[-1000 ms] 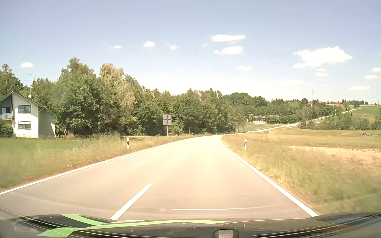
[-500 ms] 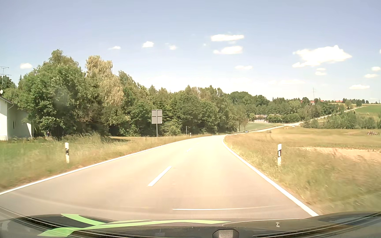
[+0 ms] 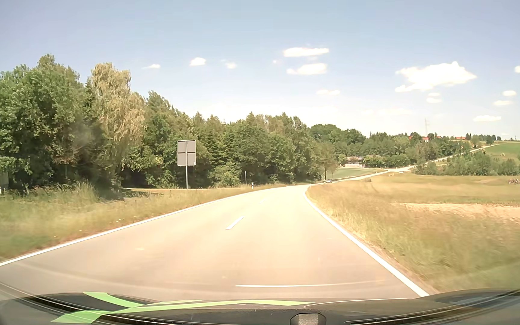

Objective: Follow the waypoints while adhering to traffic rules and regulations

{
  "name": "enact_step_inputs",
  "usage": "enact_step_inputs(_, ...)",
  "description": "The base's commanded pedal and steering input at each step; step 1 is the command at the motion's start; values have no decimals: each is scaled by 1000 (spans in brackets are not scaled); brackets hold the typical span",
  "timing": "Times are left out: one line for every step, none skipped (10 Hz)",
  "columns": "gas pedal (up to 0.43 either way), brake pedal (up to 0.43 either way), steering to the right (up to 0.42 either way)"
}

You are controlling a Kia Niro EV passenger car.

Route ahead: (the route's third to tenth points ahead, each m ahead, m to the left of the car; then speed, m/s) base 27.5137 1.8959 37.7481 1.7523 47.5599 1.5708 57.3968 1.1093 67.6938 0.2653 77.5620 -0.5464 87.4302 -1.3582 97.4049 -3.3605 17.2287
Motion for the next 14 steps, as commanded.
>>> enact_step_inputs(130,0,6)
enact_step_inputs(150,0,5)
enact_step_inputs(169,0,5)
enact_step_inputs(177,0,5)
enact_step_inputs(189,0,5)
enact_step_inputs(189,0,6)
enact_step_inputs(189,0,5)
enact_step_inputs(189,0,5)
enact_step_inputs(189,0,5)
enact_step_inputs(189,0,5)
enact_step_inputs(189,0,5)
enact_step_inputs(189,0,5)
enact_step_inputs(189,0,5)
enact_step_inputs(189,0,5)
